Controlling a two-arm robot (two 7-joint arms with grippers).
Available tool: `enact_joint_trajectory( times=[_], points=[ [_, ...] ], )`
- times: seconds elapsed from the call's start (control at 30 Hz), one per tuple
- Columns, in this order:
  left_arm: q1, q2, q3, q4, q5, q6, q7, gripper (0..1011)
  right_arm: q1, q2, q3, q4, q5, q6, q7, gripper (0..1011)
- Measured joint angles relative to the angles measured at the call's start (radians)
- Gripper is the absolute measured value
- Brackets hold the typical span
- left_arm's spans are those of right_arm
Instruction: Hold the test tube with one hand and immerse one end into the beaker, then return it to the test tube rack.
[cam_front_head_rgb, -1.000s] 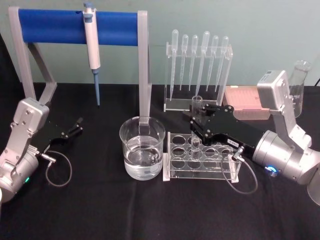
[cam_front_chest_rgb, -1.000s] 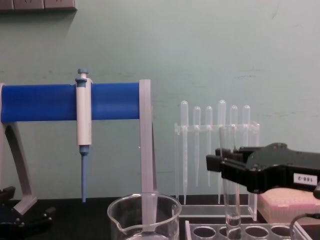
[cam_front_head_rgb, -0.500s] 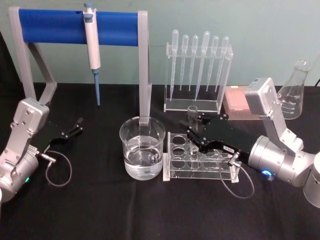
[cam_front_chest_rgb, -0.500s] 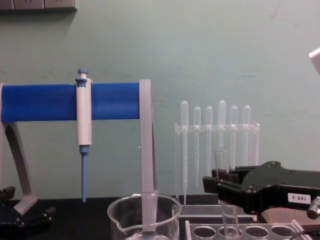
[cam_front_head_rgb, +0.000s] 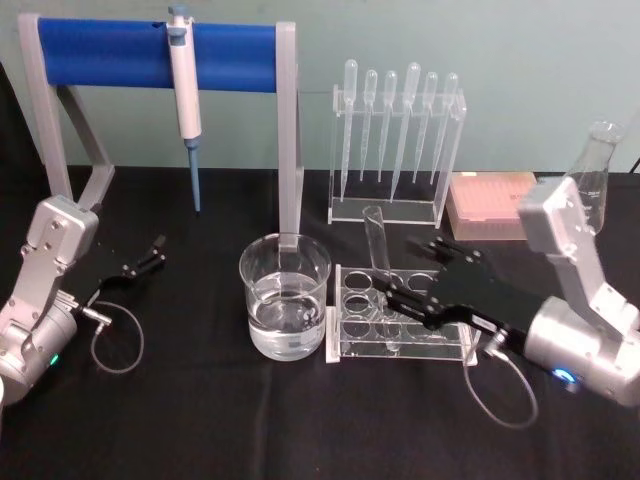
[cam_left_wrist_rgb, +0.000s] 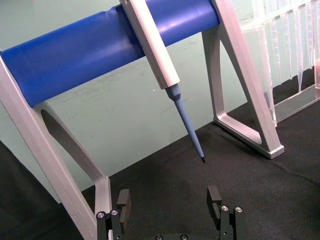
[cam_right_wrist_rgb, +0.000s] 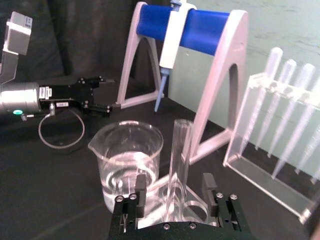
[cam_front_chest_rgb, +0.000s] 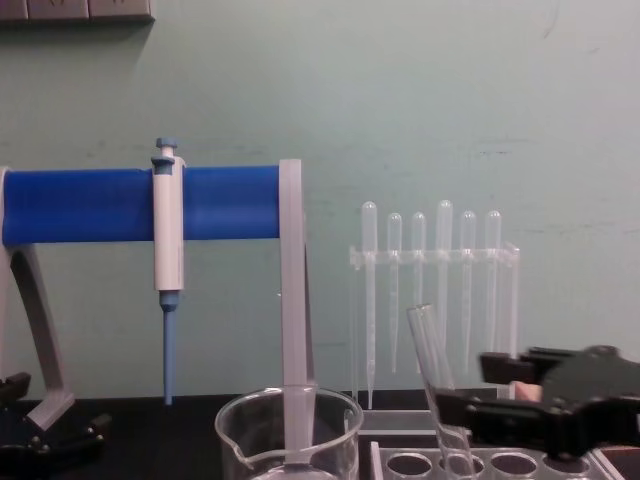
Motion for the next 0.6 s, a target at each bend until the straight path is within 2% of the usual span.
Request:
enact_joint_trajectory(
  times=[0.1, 0.13, 0.17, 0.27, 0.3, 0.4, 0.5, 0.6],
  points=[
    [0.0, 0.0, 0.0, 0.0, 0.0, 0.0, 0.0, 1000, -0.074, 0.041, 0.045, -0.063, 0.015, 0.011, -0.027, 784],
    [0.0, 0.0, 0.0, 0.0, 0.0, 0.0, 0.0, 1000, -0.091, 0.049, 0.057, -0.074, 0.02, 0.011, -0.033, 800],
    [0.0, 0.0, 0.0, 0.0, 0.0, 0.0, 0.0, 1000, -0.124, 0.063, 0.084, -0.089, 0.028, 0.008, -0.047, 839],
    [0.0, 0.0, 0.0, 0.0, 0.0, 0.0, 0.0, 1000, -0.166, 0.074, 0.125, -0.093, 0.035, -0.005, -0.071, 925],
    [0.0, 0.0, 0.0, 0.0, 0.0, 0.0, 0.0, 1000, -0.188, 0.074, 0.152, -0.085, 0.038, -0.019, -0.087, 942],
    [0.0, 0.0, 0.0, 0.0, 0.0, 0.0, 0.0, 1000, -0.217, 0.06, 0.194, -0.053, 0.029, -0.055, -0.133, 999],
    [0.0, 0.0, 0.0, 0.0, 0.0, 0.0, 0.0, 1000, -0.229, 0.041, 0.219, -0.021, 0.007, -0.089, -0.173, 1003],
    [0.0, 0.0, 0.0, 0.0, 0.0, 0.0, 0.0, 1000, -0.235, 0.003, 0.24, 0.042, -0.048, -0.135, -0.252, 1003]
  ],
)
